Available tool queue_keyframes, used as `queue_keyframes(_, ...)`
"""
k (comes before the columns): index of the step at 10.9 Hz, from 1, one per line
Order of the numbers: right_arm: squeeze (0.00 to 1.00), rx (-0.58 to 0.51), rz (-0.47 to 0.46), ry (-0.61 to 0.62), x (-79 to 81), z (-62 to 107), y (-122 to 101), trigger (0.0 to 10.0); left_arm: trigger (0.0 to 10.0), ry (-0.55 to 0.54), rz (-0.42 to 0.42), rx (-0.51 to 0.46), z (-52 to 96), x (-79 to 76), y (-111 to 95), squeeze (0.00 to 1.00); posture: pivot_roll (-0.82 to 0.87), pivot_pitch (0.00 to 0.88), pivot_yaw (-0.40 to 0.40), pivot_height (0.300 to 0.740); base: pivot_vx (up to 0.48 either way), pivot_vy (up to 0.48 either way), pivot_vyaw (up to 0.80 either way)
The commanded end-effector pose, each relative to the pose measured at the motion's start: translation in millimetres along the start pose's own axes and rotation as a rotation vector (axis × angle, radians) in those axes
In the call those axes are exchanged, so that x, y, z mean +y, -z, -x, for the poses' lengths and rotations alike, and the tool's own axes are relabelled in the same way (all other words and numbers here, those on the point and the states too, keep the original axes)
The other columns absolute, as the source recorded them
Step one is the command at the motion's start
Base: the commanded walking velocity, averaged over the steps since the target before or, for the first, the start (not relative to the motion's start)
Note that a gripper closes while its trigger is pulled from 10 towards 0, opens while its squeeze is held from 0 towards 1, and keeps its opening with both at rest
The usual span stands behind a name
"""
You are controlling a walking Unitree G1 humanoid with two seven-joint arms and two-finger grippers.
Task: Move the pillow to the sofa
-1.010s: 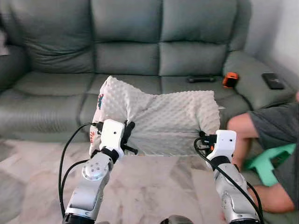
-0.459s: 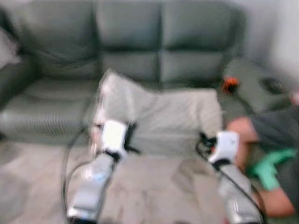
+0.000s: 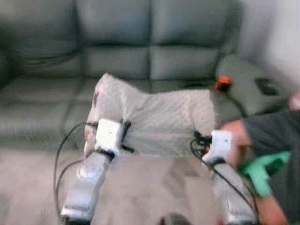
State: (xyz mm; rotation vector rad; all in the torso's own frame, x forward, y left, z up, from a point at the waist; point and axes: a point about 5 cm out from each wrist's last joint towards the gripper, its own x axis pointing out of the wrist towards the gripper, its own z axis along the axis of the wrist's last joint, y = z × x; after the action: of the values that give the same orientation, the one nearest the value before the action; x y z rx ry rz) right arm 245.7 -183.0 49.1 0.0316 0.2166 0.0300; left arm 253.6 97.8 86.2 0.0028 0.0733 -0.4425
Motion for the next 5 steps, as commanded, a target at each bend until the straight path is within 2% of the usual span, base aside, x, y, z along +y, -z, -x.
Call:
queue_keyframes(1,0.0,-0.051,-0.003,-0.026,9.7,-4.8,-11.9,10.0,10.0,-0.004,-0.029,-0.031,-0.2,5.4,-7.8,0.0,-0.1,0.0,-0.044,0.74,0.472,0.0,0.0)
queue_keyframes(3,0.0,-0.048,-0.008,-0.021,9.6,-4.8,-11.6,10.0,10.0,-0.011,-0.02,-0.018,-0.3,6.3,-6.6,0.0,-0.1,0.0,-0.04,0.74,0.45,0.0,0.0)
queue_keyframes(5,0.0,-0.047,-0.011,-0.019,9.9,-4.4,-11.2,10.0,10.0,-0.014,-0.02,-0.006,-1.1,6.6,-5.6,0.0,-0.1,0.0,-0.038,0.74,0.337,0.332,0.0)
